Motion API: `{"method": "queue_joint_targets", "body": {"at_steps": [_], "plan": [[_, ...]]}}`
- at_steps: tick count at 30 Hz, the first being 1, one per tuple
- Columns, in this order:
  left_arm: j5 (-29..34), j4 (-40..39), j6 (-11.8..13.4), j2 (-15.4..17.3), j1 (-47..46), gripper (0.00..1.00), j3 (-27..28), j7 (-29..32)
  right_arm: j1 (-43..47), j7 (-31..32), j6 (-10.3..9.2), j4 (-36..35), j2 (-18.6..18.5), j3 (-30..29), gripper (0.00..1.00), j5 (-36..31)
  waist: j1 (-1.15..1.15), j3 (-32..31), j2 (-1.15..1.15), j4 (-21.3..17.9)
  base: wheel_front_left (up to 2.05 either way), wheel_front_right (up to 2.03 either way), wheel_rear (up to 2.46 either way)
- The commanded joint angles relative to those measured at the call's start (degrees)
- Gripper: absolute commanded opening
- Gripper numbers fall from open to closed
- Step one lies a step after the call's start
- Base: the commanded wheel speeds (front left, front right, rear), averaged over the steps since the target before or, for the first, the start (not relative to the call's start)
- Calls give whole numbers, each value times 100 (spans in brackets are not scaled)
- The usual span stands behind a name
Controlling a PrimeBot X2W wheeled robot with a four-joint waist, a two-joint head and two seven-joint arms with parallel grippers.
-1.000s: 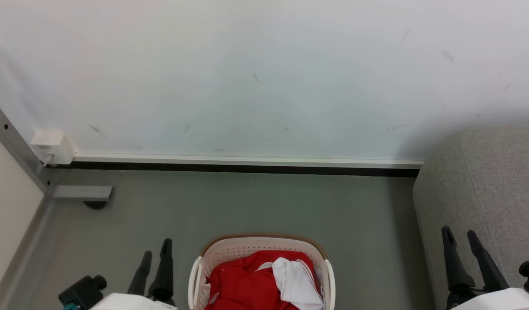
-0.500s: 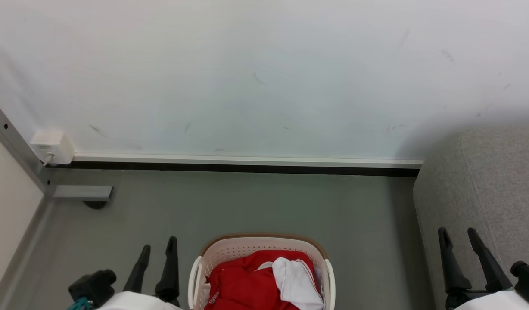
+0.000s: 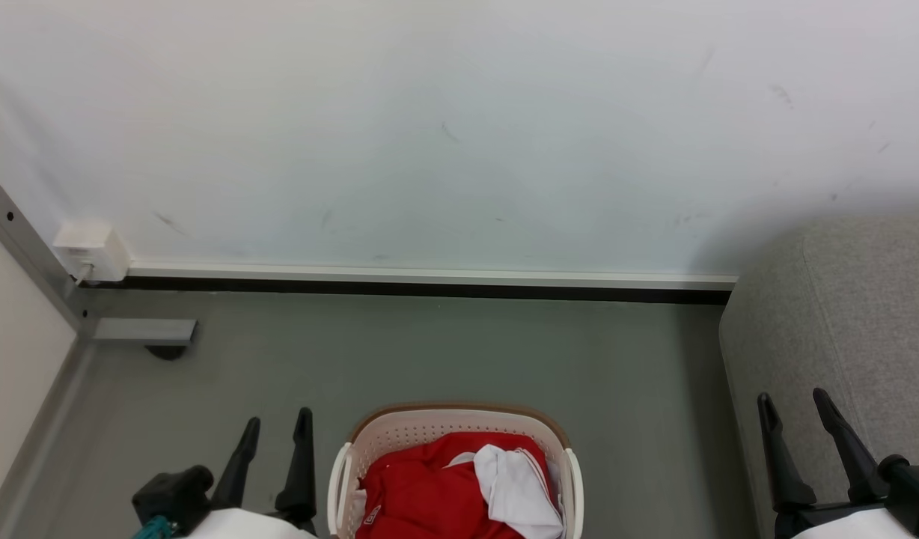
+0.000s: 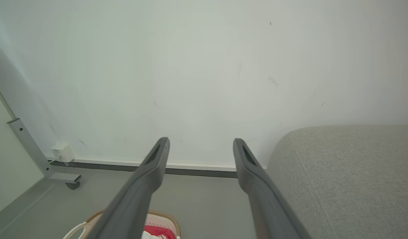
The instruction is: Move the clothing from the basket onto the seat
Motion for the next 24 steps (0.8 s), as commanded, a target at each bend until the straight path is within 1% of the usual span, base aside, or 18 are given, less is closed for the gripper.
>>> {"method": "queue_joint_targets", "body": {"at_steps": [1,12,18,24], "plan": [[136,-48,20,49,14,100,-3,-51,13,-63,-8,-62,-56,-2,100,-100,0,5,0,4,0,0,0],[680,-26,41,54,42,100,-78,-189,57,-190,-9,-70,-52,-30,100,-551,0,37,0,18,0,0,0],[952,21,36,57,26,100,-82,-264,84,-256,-10,-2,-4,-95,100,-708,0,60,0,13,0,0,0],[1220,58,51,59,16,100,-47,-326,116,-322,-11,24,85,-232,100,-707,0,72,0,10,0,0,0]]}}
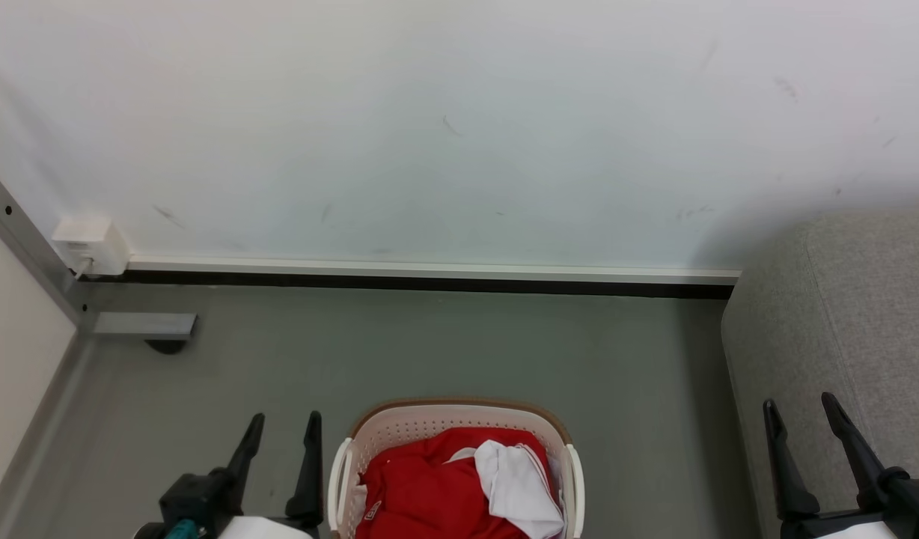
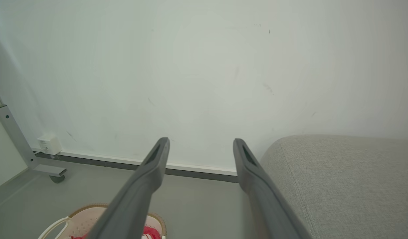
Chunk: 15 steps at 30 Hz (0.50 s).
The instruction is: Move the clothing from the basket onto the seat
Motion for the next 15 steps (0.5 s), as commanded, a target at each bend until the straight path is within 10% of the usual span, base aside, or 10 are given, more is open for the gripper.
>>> {"method": "queue_joint_targets", "body": {"at_steps": [1,15], "plan": [[145,5,11,50,5,100,12,-48,29,-43,-11,-3,-43,-13,100,-84,0,2,0,1,0,0,0],[616,115,-12,51,33,100,109,-158,84,-157,-12,98,19,-118,100,-316,0,-12,0,5,0,0,0]]}}
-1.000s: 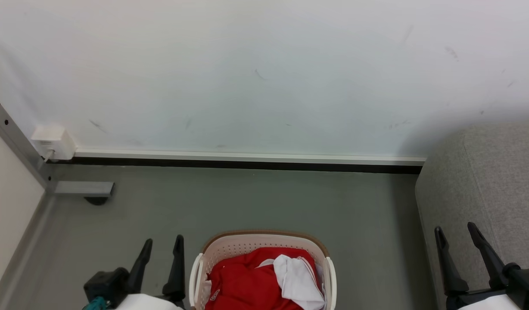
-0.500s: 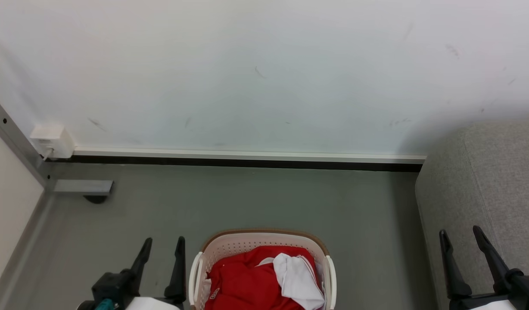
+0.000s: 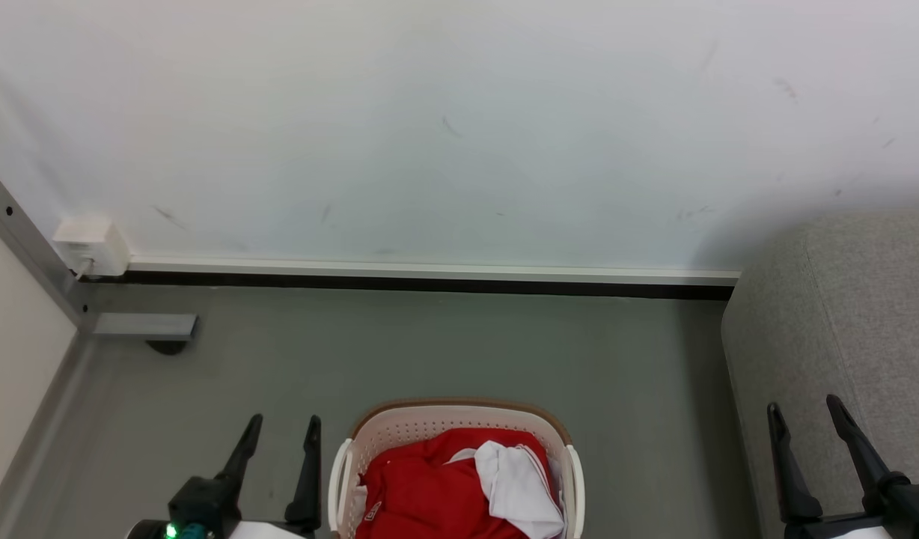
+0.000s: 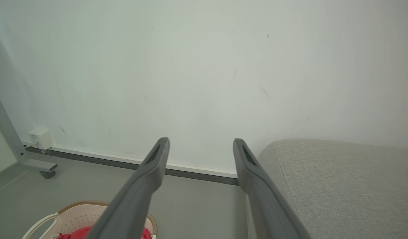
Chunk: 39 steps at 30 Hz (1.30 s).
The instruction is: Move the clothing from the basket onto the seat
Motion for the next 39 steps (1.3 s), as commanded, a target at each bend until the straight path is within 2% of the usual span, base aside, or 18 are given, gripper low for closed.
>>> {"method": "queue_joint_targets", "body": {"at_steps": [1,27,39], "plan": [[10,25,-15,42,38,100,41,-6,68,-19,-12,40,16,-50,100,68,0,-6,0,2,0,0,0],[-99,62,8,40,53,100,113,-5,59,-19,-12,63,22,-82,100,184,0,24,0,-16,0,0,0],[55,73,-112,39,-311,100,-113,-5,-156,-15,-12,-66,14,-48,100,197,0,397,0,-127,0,0,0]]}}
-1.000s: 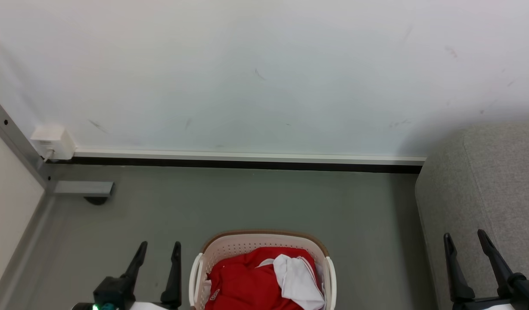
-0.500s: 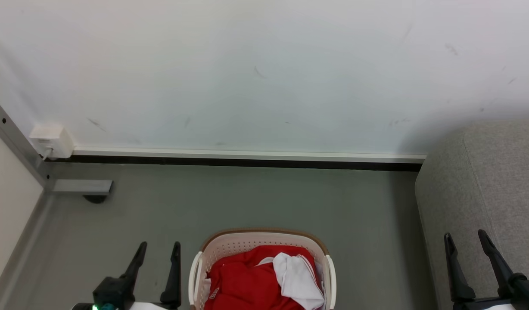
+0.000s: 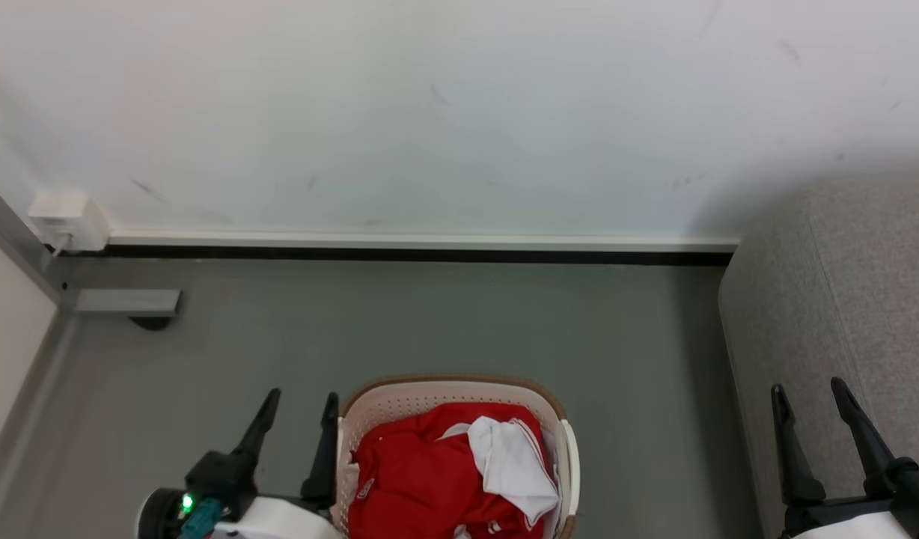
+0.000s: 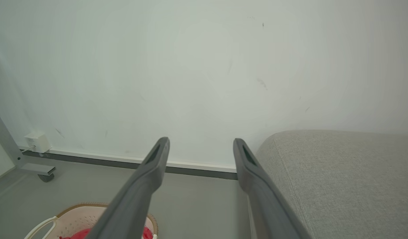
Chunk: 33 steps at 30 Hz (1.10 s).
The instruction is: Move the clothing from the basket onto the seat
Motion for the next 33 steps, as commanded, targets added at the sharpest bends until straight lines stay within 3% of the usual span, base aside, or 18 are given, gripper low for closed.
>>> {"method": "queue_joint_targets", "body": {"at_steps": [1,9,23,33], "plan": [[65,44,-38,35,-142,100,-74,-4,-76,-9,-12,-49,-20,-8,100,12,0,148,0,-62,0,0,0],[227,758,-113,35,-891,100,-605,-4,-353,-7,-12,-180,35,21,100,8,0,717,0,-262,0,0,0],[546,3443,-126,44,-2850,100,-1152,61,-1123,-6,-12,-640,240,203,100,19,0,2099,0,-885,0,0,0],[786,4907,178,99,-3935,100,-1389,770,-1478,-6,-12,-1032,389,360,100,68,0,2924,0,-1205,0,0,0]]}}
